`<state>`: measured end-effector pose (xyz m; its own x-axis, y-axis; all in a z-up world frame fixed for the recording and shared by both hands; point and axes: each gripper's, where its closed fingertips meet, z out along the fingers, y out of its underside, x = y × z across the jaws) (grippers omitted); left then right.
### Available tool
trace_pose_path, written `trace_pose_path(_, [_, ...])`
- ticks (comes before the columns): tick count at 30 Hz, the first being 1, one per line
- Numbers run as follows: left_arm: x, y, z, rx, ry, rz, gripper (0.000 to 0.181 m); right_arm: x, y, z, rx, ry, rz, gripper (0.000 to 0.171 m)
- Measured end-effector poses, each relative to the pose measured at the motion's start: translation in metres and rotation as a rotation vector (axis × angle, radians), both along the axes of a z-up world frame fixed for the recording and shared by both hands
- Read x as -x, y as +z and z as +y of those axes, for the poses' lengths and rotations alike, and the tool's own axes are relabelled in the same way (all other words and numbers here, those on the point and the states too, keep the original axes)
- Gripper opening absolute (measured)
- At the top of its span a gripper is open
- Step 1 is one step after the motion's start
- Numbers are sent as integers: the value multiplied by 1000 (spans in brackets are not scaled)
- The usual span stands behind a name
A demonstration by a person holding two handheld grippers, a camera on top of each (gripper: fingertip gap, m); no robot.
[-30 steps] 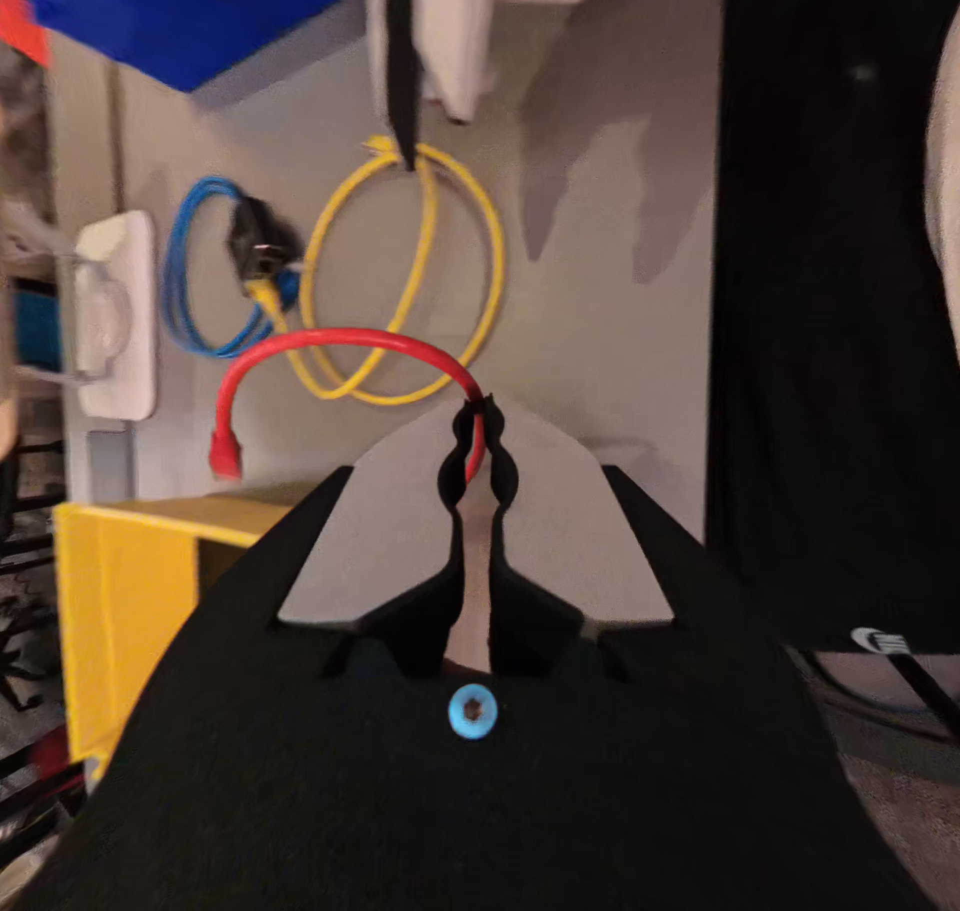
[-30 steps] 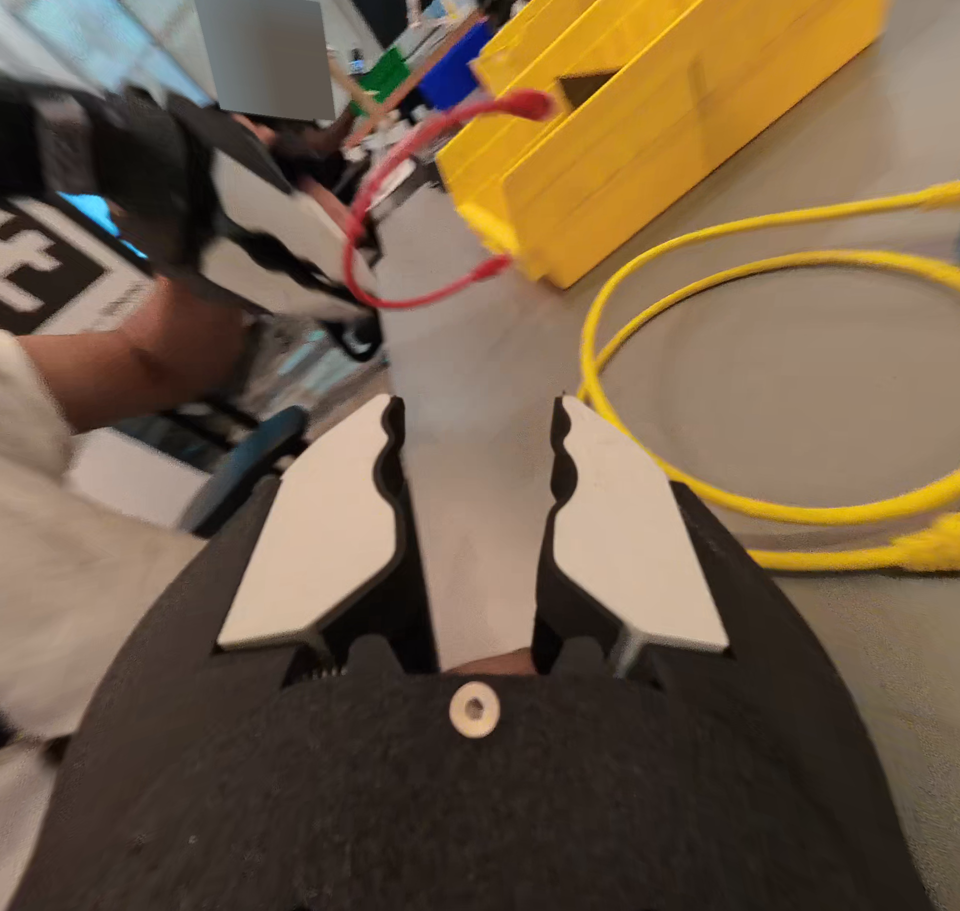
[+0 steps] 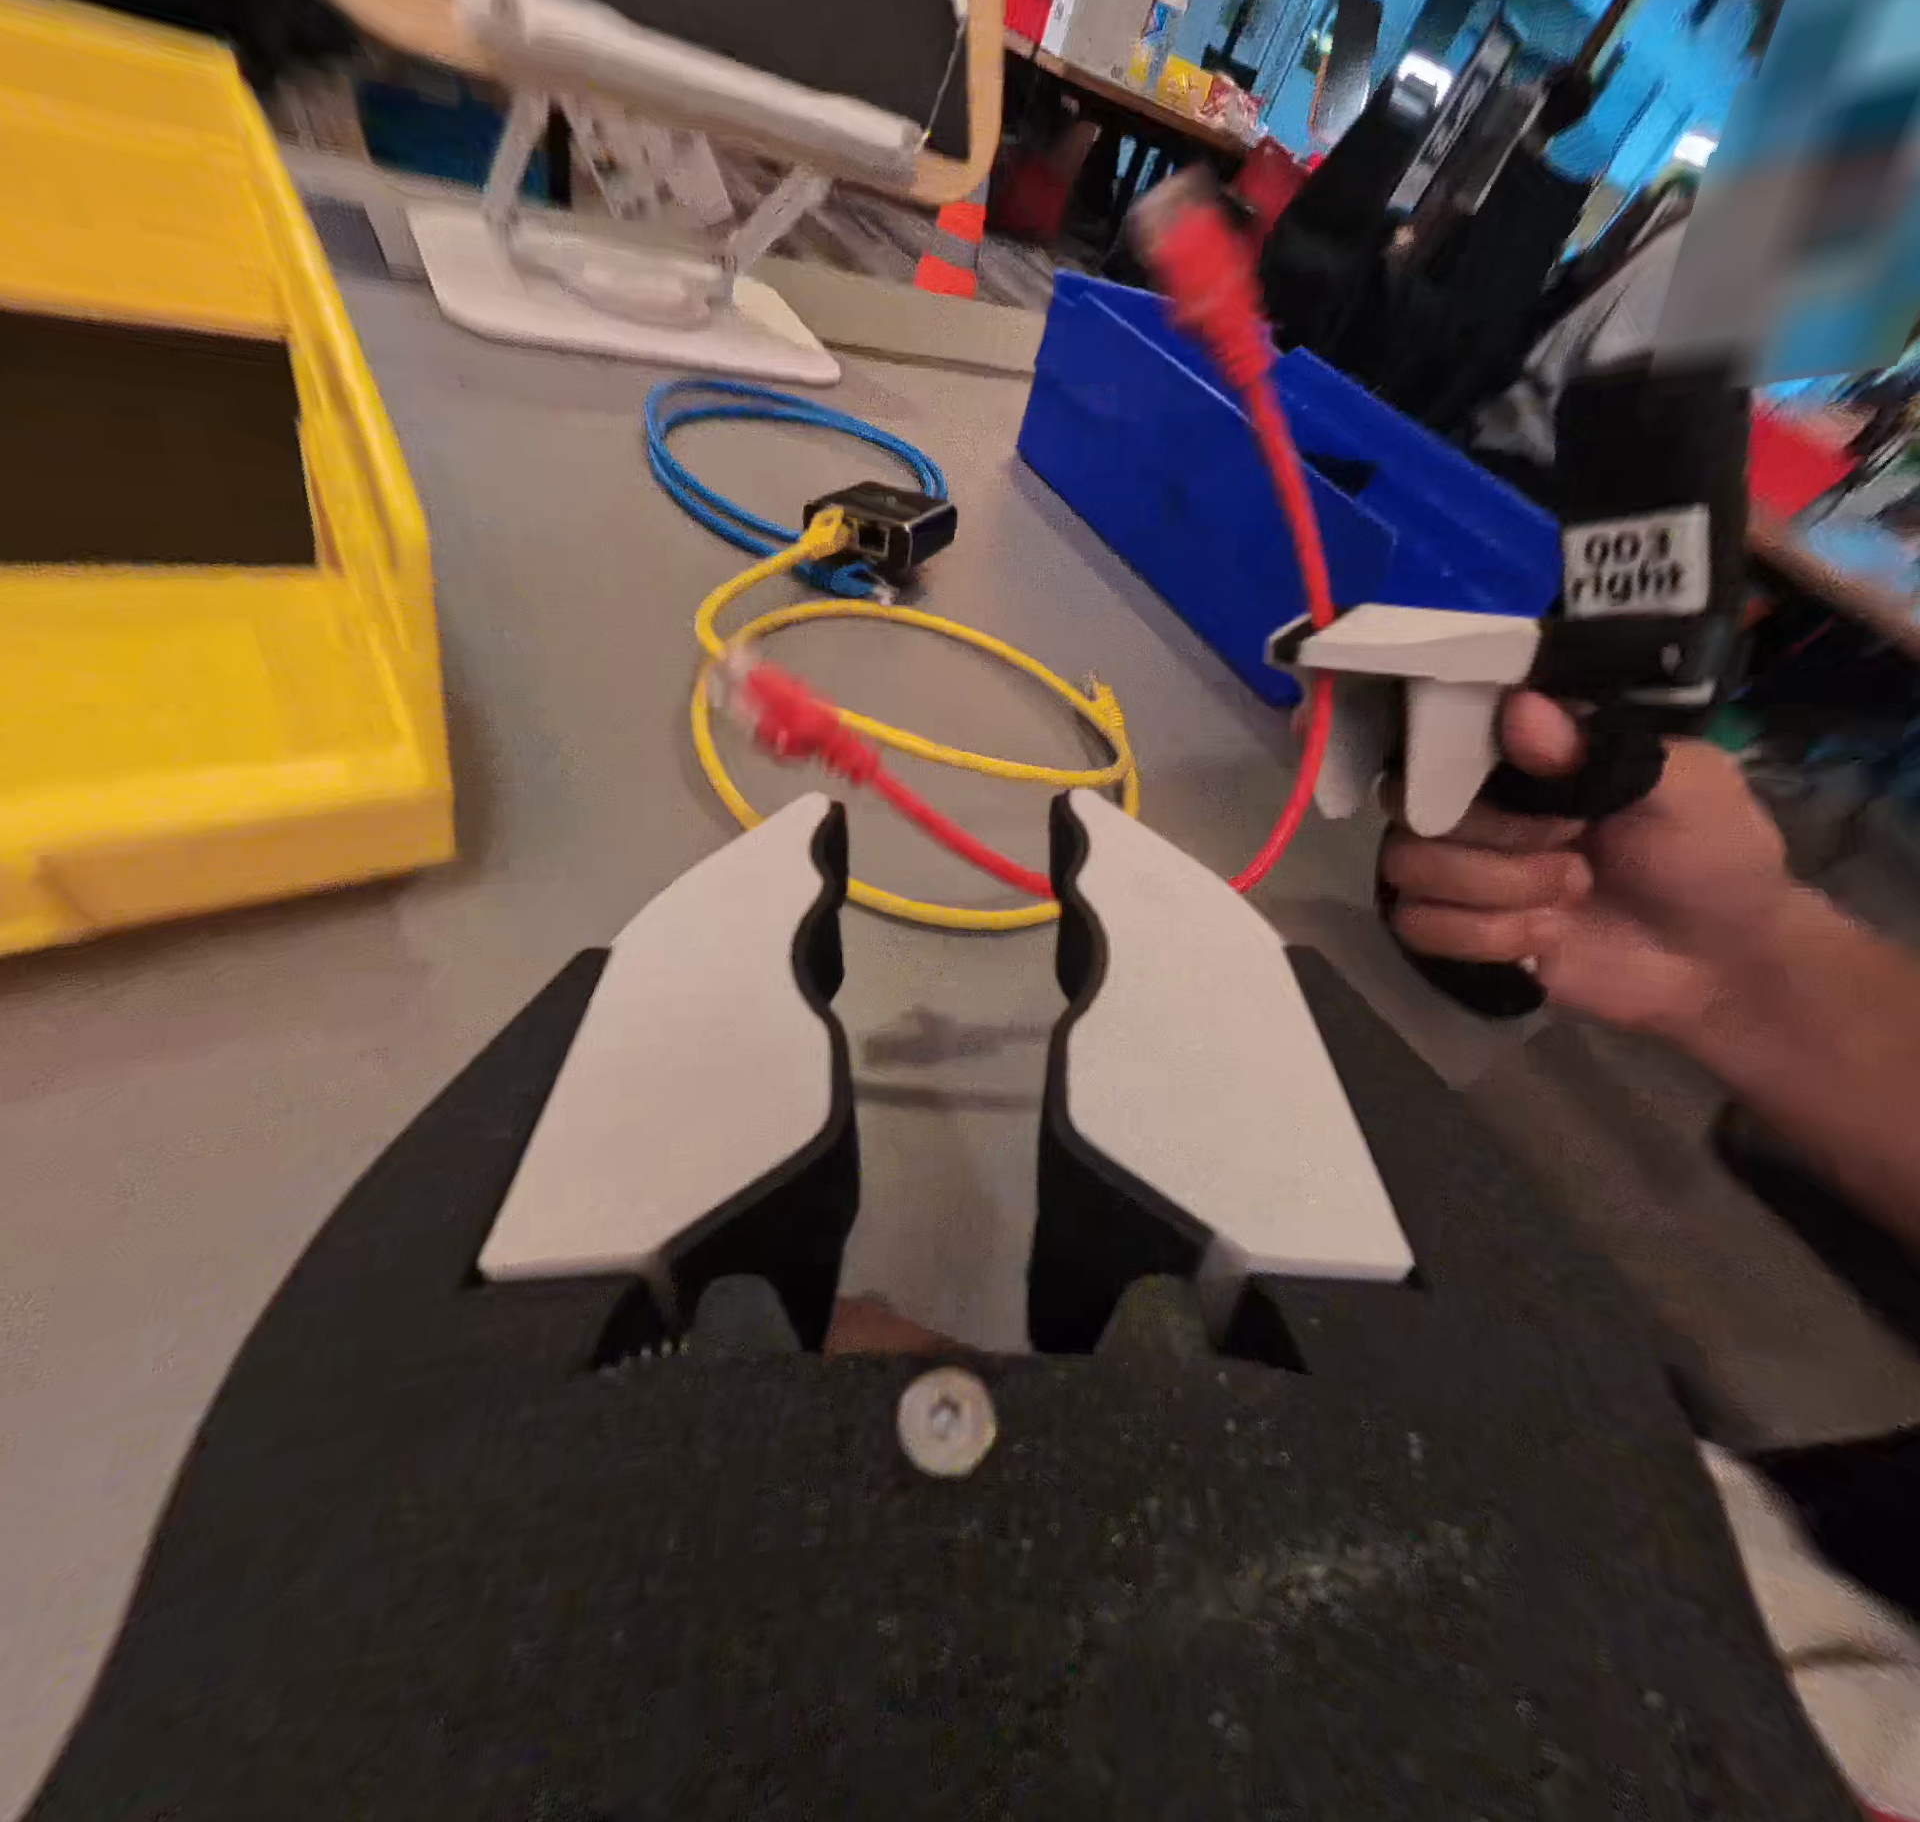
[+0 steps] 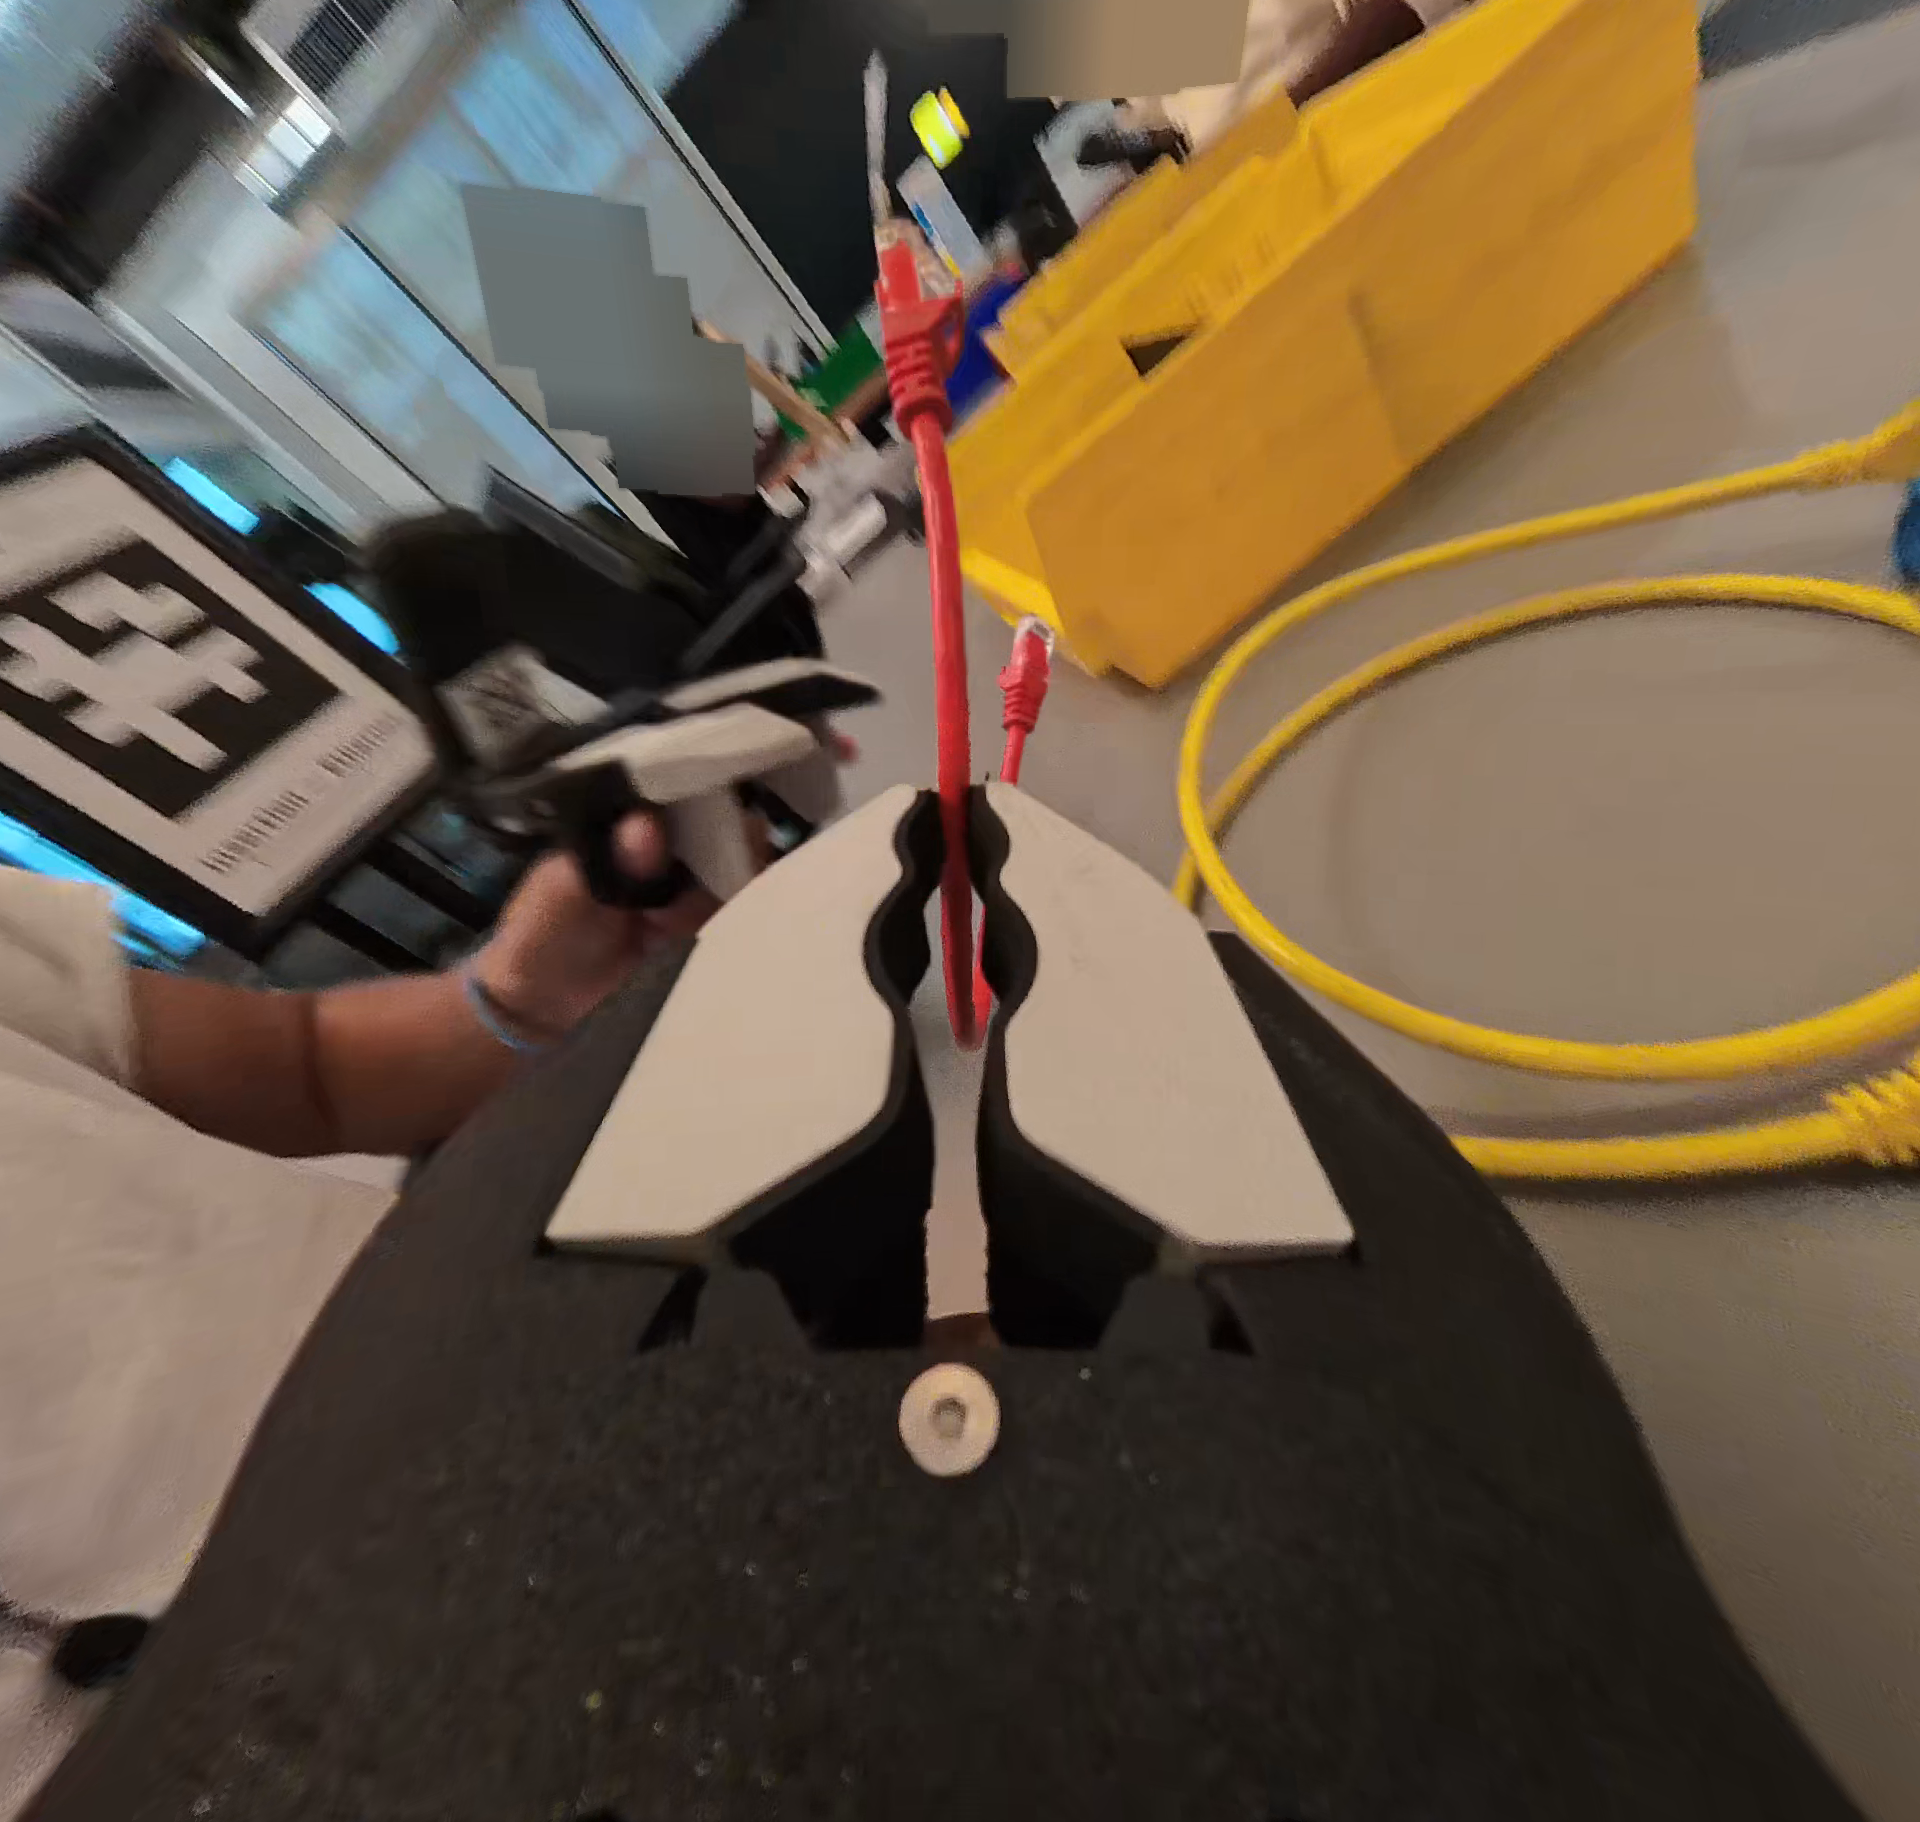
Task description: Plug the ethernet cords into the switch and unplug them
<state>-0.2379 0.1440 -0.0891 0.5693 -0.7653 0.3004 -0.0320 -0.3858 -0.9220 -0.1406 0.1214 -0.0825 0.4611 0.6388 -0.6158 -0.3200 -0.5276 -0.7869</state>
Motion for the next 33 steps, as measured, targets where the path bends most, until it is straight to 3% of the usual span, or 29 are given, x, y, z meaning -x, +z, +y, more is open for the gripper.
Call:
trace_pose_path(3, [-4, -9, 6, 209, -15, -151, 48, -1, 24, -4, -36, 21, 188, 5])
trace_pose_path(6, [-7, 6, 8, 265, -52, -330, 45, 3, 30, -6, -43, 14, 253, 5])
trace_pose_path(12, [-4, 17, 14, 215, -68, -387, 18, 18, 23, -7, 24, 46, 330, 5])
trace_pose_path(18, [4, 7, 20, 279, -40, -395, 26, 23, 27, -4, 14, 17, 378, 5])
trace_pose_path(20, [1, 9, 16, 287, -79, -419, 7, 24, 25, -4, 20, 10, 383, 5])
trace_pose_path(22, [0, 11, 16, 269, -83, -415, 5, 28, 18, -2, 51, 0, 368, 5])
trace_pose_path(25, [-2, 10, 23, 199, -109, -319, 5, 21, 6, 6, 73, -50, 280, 8])
trace_pose_path(28, [-3, 7, 36, 83, -154, -116, 4, -11, 8, 19, -47, -198, 42, 41])
trace_pose_path(31, [-7, 2, 42, -39, -207, 112, 4, -35, 23, 24, -241, -344, -283, 42])
trace_pose_path(33, [-14, 5, 42, -150, -215, 228, 4, -19, 26, 20, -256, -275, -388, 39])
